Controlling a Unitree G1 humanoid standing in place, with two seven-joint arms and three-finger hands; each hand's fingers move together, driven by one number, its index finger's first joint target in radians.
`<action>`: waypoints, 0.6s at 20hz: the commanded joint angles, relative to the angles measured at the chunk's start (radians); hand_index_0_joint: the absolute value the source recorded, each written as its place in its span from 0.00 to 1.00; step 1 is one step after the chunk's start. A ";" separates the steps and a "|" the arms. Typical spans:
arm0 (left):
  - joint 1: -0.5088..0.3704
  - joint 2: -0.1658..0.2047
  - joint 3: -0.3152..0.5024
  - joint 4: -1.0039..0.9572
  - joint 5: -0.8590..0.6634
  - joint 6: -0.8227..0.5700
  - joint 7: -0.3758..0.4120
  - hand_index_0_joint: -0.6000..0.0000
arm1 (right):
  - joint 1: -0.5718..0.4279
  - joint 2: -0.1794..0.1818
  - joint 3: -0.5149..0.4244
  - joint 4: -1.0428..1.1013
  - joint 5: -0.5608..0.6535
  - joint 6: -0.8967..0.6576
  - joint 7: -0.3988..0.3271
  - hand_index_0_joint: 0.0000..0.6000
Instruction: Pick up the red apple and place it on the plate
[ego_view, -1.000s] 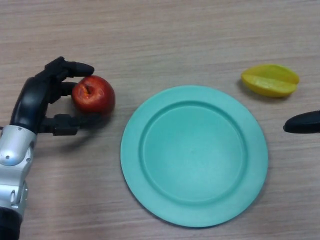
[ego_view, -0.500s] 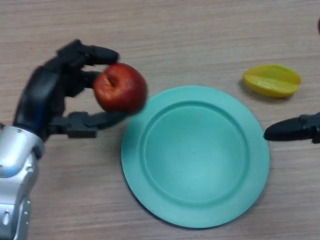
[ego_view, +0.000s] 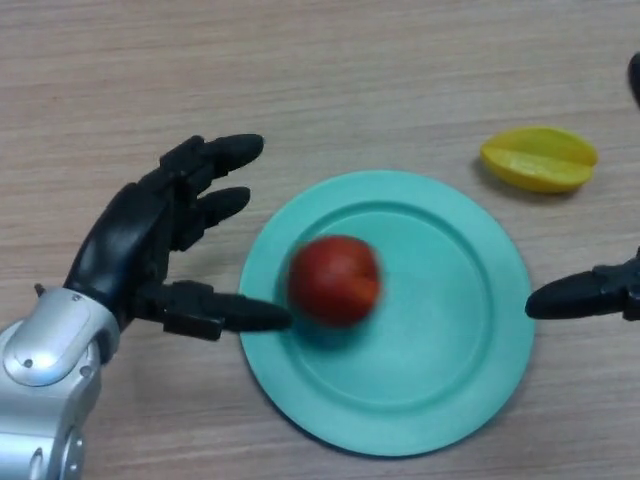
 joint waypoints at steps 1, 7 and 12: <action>-0.049 0.042 0.093 -0.113 -0.038 -0.029 0.046 1.00 | -0.066 -0.053 -0.099 -0.056 0.062 -0.066 -0.018 0.00; -0.051 0.089 0.196 -0.264 -0.109 0.028 0.110 1.00 | -0.035 -0.038 -0.118 -0.030 0.149 -0.110 0.010 0.00; -0.051 0.127 0.213 -0.354 -0.097 0.120 0.140 1.00 | -0.015 -0.062 -0.212 -0.002 0.293 -0.134 0.031 0.00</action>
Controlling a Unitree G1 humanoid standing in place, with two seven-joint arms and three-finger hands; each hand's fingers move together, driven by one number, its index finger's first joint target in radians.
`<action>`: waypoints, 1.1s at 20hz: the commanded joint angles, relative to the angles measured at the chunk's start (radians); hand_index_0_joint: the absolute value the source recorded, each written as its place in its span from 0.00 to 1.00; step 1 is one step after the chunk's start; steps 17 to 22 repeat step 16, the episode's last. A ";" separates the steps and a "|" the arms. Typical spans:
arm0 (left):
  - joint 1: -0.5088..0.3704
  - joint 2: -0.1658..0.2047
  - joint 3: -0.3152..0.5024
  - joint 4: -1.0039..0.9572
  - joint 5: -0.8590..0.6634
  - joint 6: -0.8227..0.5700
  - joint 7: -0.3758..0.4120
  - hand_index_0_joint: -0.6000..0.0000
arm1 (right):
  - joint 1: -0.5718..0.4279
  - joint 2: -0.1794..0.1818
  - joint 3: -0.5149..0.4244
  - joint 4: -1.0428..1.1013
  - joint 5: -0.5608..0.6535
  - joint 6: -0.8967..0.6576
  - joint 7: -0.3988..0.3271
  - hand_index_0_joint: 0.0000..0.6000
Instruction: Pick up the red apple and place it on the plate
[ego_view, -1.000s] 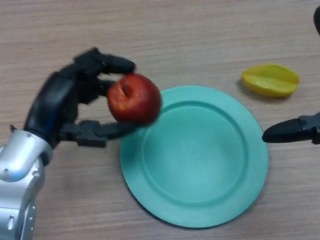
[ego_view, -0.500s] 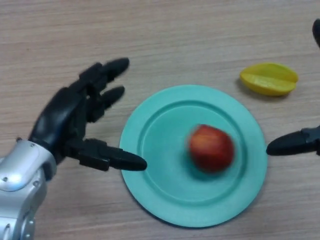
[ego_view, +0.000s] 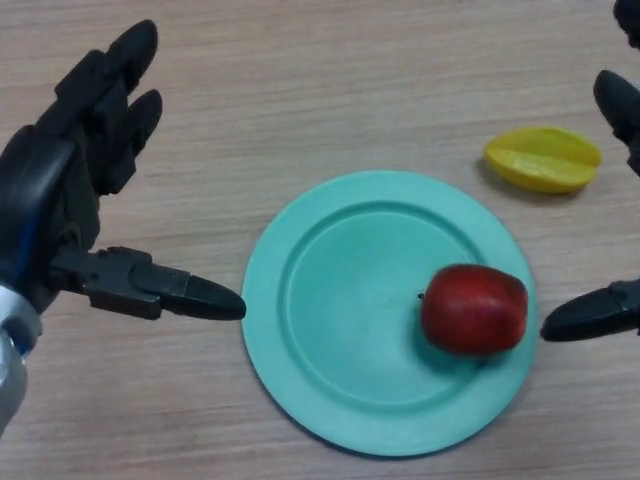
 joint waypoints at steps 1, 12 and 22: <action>-0.047 0.036 0.068 -0.071 0.029 -0.004 0.026 1.00 | -0.043 -0.052 -0.104 -0.034 0.084 -0.136 -0.012 0.00; -0.075 0.055 0.100 -0.100 0.101 -0.019 -0.019 1.00 | -0.002 -0.063 -0.054 0.048 -0.021 -0.268 0.097 0.00; -0.047 0.044 0.078 -0.068 0.115 -0.119 0.022 1.00 | 0.023 -0.038 -0.019 0.026 -0.049 -0.254 0.094 0.00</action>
